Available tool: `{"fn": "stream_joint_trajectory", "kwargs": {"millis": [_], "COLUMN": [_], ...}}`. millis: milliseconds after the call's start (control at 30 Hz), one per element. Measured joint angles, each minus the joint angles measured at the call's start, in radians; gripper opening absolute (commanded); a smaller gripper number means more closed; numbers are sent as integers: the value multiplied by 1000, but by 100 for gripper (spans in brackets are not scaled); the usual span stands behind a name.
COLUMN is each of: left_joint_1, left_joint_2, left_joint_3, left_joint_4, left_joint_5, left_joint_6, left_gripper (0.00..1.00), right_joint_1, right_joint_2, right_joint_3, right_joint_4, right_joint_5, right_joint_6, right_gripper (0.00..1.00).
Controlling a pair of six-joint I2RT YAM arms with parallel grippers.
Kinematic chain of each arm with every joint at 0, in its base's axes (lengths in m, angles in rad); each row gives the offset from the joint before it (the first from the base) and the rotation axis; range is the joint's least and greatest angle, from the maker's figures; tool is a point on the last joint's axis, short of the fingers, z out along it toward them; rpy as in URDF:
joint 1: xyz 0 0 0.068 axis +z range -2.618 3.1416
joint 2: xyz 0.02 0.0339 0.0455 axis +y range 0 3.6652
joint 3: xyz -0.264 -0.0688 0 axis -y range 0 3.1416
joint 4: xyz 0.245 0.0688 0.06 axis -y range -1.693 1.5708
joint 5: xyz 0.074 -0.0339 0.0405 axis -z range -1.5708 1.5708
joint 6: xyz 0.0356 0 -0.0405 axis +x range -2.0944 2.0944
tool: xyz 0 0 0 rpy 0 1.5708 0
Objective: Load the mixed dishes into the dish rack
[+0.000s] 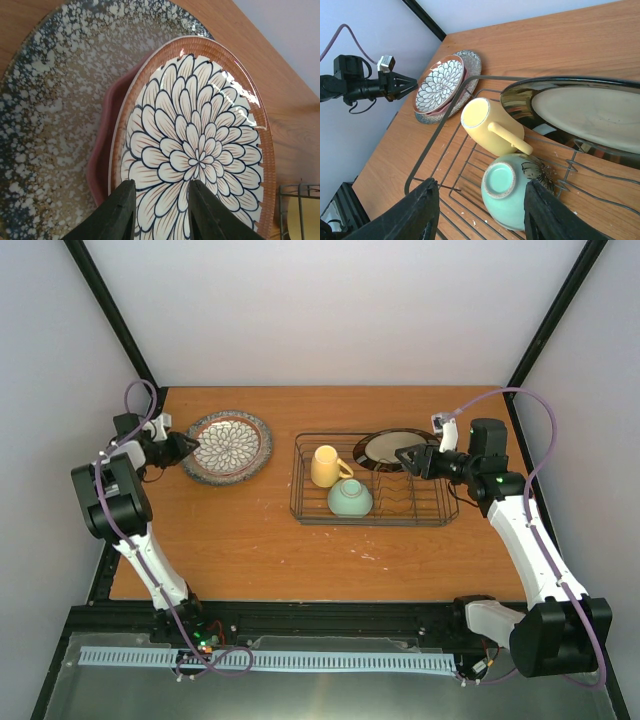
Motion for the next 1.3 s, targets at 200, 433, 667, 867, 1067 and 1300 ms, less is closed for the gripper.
{"fn": "stream_joint_trajectory", "kwargs": {"millis": [200, 433, 667, 867, 1067, 1300], "left_joint_1": [0, 0, 1, 1, 1, 0], "left_joint_2": [8, -13, -38, -24, 30, 61], "left_joint_3": [15, 14, -3, -2, 2, 17], "left_joint_4": [-11, -14, -10, -18, -22, -23], "left_joint_5": [-32, -84, -129, -164, -162, -116], "left_joint_6": [22, 31, 36, 43, 45, 47], "left_gripper": [30, 32, 34, 33, 31, 7], "right_joint_1": [0, 0, 0, 0, 0, 0], "right_joint_2": [1, 6, 8, 8, 8, 8], "right_joint_3": [0, 0, 0, 0, 0, 0], "right_joint_4": [1, 10, 14, 15, 15, 15], "right_joint_5": [-5, -16, -23, -26, -26, -26], "right_joint_6": [1, 1, 1, -3, -7, -8], "right_gripper": [48, 48, 49, 49, 49, 49]}}
